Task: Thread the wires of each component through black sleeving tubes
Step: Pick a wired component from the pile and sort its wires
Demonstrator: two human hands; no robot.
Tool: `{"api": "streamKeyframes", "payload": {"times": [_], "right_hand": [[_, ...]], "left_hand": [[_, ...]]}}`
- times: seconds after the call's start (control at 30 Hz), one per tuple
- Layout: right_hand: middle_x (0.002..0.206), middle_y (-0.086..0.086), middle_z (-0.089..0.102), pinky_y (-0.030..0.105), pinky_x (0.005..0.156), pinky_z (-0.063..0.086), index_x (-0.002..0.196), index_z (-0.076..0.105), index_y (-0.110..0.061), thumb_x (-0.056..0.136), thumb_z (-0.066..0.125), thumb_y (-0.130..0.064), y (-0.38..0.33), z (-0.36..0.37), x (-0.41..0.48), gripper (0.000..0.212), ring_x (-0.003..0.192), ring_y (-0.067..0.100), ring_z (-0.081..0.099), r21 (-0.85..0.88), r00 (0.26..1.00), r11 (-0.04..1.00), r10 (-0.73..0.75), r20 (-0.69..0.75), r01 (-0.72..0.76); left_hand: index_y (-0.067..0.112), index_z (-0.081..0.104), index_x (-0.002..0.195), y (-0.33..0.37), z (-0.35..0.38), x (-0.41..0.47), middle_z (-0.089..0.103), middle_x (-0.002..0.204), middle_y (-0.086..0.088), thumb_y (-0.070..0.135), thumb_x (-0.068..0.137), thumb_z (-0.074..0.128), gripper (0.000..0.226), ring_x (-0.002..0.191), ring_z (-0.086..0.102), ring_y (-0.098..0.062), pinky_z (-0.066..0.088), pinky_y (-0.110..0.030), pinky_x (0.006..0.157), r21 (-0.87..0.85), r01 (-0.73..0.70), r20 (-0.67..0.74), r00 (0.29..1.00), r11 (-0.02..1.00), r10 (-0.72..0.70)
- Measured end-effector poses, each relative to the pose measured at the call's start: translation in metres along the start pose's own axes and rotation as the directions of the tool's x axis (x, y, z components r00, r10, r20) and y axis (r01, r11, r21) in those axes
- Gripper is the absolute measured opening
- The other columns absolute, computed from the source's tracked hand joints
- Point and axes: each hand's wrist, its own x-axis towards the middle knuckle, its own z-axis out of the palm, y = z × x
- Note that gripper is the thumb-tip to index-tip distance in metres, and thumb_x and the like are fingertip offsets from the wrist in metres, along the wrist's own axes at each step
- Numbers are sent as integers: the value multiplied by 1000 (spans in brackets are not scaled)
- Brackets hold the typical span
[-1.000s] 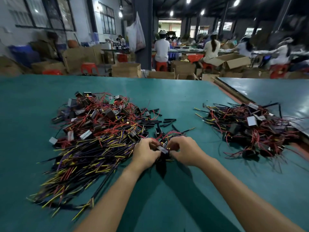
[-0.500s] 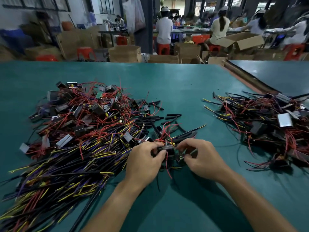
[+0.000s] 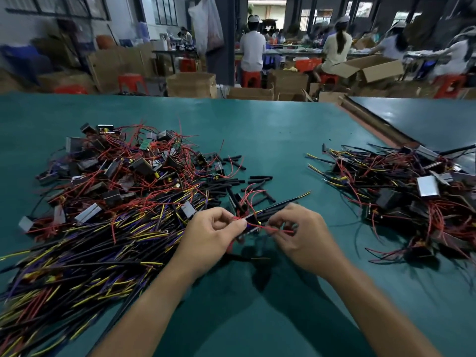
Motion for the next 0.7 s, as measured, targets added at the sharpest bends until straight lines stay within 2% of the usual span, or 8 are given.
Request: {"api": "streamKeyframes", "payload": {"times": [0.13,0.2,0.27,0.33,0.47,0.6,0.7], "right_hand": [[80,-10,63,21,64,48,77,71,-23,85,74,-19,1,-5,4,9,69,10,60,134,972,991,44,-233,-12],[80,-8,64,22,63,47,78,71,-22,86,72,-18,2,-8,5,10,68,11,61,198,952,979,95,-292,-37],[82,-6,66,26,65,49,80,70,-22,87,71,-16,0,-9,6,10,71,12,63,260,931,964,145,-334,-57],[84,-3,67,33,68,52,82,70,-20,88,70,-15,-5,-13,12,7,73,14,64,314,915,946,192,-355,-76],[87,-2,69,37,71,54,85,71,-20,88,70,-18,-9,-22,25,4,74,18,64,349,891,935,214,-400,-68],[87,-2,65,34,70,51,82,70,-22,86,72,-16,-4,-21,14,7,71,14,60,289,898,956,173,-404,-55],[83,0,63,30,67,49,80,72,-22,84,74,-16,0,-21,11,8,66,12,57,244,920,967,157,-360,-70]], "left_hand": [[5,62,87,3,-6,4,71,65,-9,20,89,66,16,43,51,-16,34,-20,37,-82,116,118,987,990,-106],[12,65,88,0,-7,4,66,59,-3,20,88,69,9,43,53,-18,36,-20,38,-46,118,131,985,992,-111],[16,69,89,-3,-7,4,65,59,-5,21,87,70,6,45,54,-18,38,-21,41,15,102,135,985,995,-103],[17,70,91,-4,-6,3,70,65,-11,23,88,68,6,46,53,-19,38,-21,42,75,99,175,978,992,-110],[22,69,96,-1,-7,3,70,62,-7,24,95,57,13,44,51,-16,36,-20,40,120,151,200,964,981,-173],[5,67,95,7,-13,2,71,65,-12,23,99,51,25,41,51,-15,36,-20,38,66,229,259,936,971,-239],[-1,64,94,9,-15,-1,69,65,-6,23,99,52,27,42,53,-13,36,-19,37,126,228,353,899,966,-258]]}}
